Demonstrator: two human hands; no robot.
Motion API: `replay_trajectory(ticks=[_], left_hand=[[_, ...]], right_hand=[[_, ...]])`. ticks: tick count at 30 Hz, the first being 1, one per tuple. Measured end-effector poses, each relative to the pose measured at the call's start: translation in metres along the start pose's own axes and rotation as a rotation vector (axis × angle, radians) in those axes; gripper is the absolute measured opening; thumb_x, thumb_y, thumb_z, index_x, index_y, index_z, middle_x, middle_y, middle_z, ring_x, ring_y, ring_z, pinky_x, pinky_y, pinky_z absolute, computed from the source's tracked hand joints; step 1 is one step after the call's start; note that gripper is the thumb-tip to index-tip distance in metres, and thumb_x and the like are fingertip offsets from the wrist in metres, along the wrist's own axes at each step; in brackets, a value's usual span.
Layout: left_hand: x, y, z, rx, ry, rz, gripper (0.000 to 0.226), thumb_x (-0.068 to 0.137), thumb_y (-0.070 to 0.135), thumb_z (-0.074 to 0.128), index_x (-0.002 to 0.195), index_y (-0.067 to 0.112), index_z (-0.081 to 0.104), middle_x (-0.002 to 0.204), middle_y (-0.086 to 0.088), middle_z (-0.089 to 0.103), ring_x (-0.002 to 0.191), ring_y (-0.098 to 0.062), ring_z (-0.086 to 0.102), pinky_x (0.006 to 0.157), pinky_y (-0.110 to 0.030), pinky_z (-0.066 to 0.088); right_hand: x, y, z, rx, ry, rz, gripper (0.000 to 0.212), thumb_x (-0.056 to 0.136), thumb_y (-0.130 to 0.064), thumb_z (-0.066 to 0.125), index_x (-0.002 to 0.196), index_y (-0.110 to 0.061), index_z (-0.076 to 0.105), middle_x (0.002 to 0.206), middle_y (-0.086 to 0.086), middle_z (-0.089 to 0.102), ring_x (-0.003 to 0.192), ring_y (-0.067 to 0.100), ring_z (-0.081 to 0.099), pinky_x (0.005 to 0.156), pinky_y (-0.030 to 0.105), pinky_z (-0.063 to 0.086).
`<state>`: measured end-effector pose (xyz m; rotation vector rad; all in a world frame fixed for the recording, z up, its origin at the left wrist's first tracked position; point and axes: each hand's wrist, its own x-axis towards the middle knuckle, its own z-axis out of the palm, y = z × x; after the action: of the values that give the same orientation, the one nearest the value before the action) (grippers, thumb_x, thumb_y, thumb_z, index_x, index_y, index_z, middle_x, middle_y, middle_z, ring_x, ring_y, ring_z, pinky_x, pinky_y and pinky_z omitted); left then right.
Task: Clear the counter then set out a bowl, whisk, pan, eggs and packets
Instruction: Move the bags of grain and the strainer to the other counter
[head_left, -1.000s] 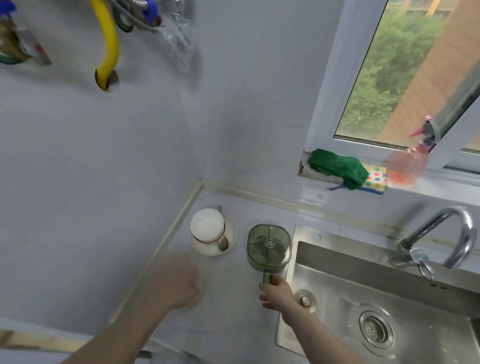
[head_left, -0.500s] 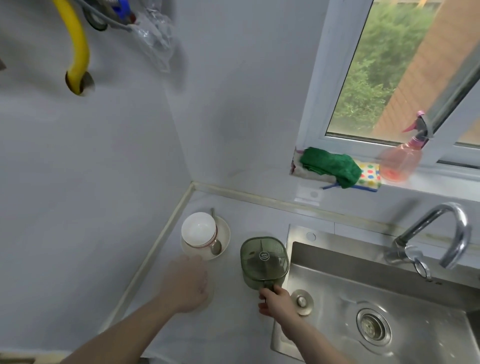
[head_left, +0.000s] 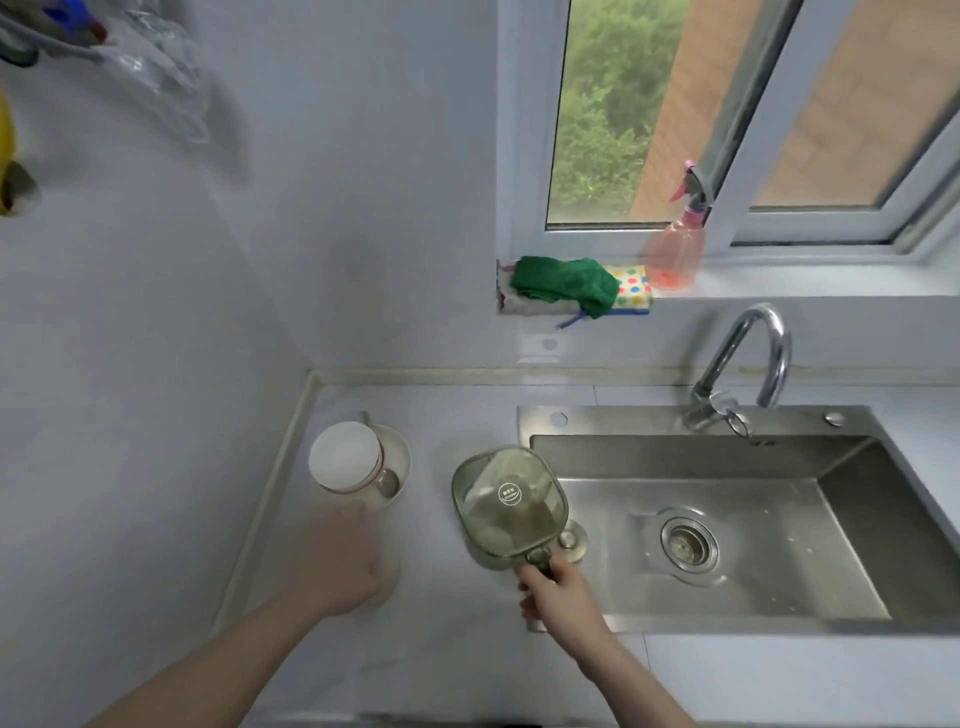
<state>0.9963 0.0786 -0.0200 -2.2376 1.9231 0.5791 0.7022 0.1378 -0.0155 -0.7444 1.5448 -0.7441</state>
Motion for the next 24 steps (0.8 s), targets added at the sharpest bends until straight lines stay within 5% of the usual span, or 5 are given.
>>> replay_trajectory(ticks=[8,16,24], left_hand=[[-0.011,-0.011,0.006,-0.099,0.084,0.051,0.108,0.064,0.058,0.074,0.154,0.038,0.017,0.144,-0.004,0.029,0.128,-0.032,0.034,0.093,-0.042,0.048],[-0.041,0.0,0.001,-0.18,0.041,0.157,0.106,0.057,0.047,0.081,0.149,0.04,0.029,0.141,-0.004,0.038,0.131,-0.032,0.038,0.094,-0.039,0.045],[-0.141,0.089,-0.018,-0.179,0.001,0.567,0.107,0.048,0.056,0.08,0.144,0.049,0.031,0.128,0.008,0.039,0.123,-0.022,0.044,0.093,-0.038,0.048]], right_hand=[[-0.072,0.026,0.007,0.085,0.167,-0.027,0.018,0.09,-0.023,0.067,0.083,-0.007,0.065,0.077,0.005,0.064,0.059,0.017,0.059,0.06,0.023,0.054],[-0.159,0.063,0.011,0.147,0.333,-0.015,0.02,0.093,-0.025,0.067,0.082,-0.009,0.063,0.075,0.002,0.064,0.059,0.014,0.06,0.063,0.026,0.055],[-0.248,0.11,-0.03,0.261,0.532,-0.031,0.028,0.092,-0.033,0.068,0.088,-0.006,0.065,0.079,0.002,0.067,0.061,0.015,0.064,0.071,0.034,0.057]])
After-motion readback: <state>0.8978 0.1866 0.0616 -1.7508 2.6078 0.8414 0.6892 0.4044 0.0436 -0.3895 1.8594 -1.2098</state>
